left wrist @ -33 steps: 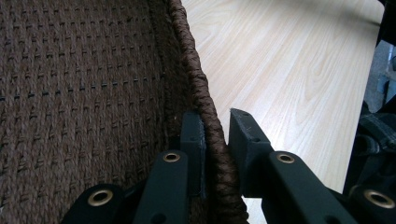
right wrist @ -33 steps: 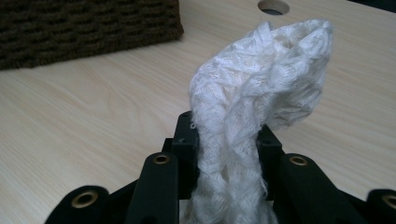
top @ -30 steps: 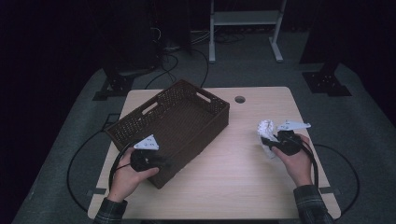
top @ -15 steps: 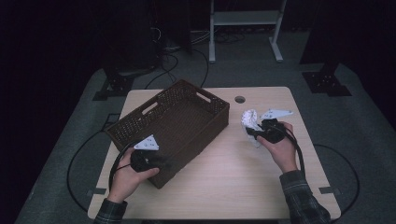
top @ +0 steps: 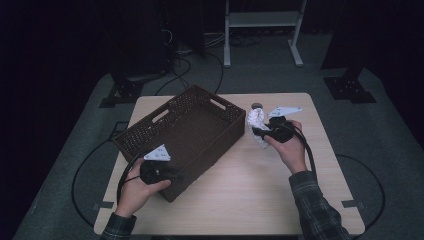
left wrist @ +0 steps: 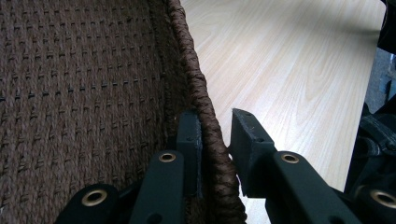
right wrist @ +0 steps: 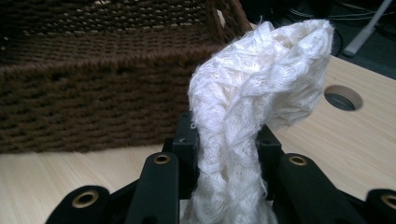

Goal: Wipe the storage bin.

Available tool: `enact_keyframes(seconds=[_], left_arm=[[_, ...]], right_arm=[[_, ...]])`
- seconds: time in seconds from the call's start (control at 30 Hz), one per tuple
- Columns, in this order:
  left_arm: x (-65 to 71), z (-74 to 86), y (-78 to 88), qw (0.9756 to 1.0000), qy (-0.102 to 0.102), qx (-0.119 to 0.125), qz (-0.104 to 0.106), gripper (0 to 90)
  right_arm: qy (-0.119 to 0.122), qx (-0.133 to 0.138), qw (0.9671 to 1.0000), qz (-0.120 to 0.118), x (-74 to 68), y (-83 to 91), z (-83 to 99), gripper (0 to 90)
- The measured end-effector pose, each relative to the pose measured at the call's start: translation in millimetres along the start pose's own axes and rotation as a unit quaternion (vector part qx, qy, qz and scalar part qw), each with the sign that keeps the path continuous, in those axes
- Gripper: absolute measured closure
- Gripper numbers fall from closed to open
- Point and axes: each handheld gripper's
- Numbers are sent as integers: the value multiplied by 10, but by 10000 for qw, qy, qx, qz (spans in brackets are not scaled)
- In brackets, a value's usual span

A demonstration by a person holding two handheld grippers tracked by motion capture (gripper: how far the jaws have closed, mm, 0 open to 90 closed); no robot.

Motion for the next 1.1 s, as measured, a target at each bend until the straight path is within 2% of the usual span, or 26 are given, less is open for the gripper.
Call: enact_keyframes(seconds=[0.17, 0.43, 0.83, 0.93, 1.1], left_arm=[[-3, -3, -13, 10000, 10, -9, 11, 729], [-1, -1, -13, 10000, -3, -4, 12, 726], [-2, -2, -11, 10000, -4, -1, 20, 721], [-1, -2, -11, 10000, -4, 4, 20, 717], [-2, -1, -11, 10000, 0, 7, 25, 716]], right_arm=[[72, -50, 10000, -32, -49, -112, -97, 689], [43, -192, 9998, -58, -57, -288, -111, 691], [36, -486, 9988, -68, -58, -500, -35, 693], [19, -520, 9986, -101, -43, -544, 5, 693], [-39, -729, 9973, -100, -51, -648, 102, 692]])
Point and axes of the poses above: each handheld gripper's, and its own axes: y roughly backward along the jaws, z roughly out of its underside, x roughly to its right, and after that the axes turned 3 degrees about -y, right-handed
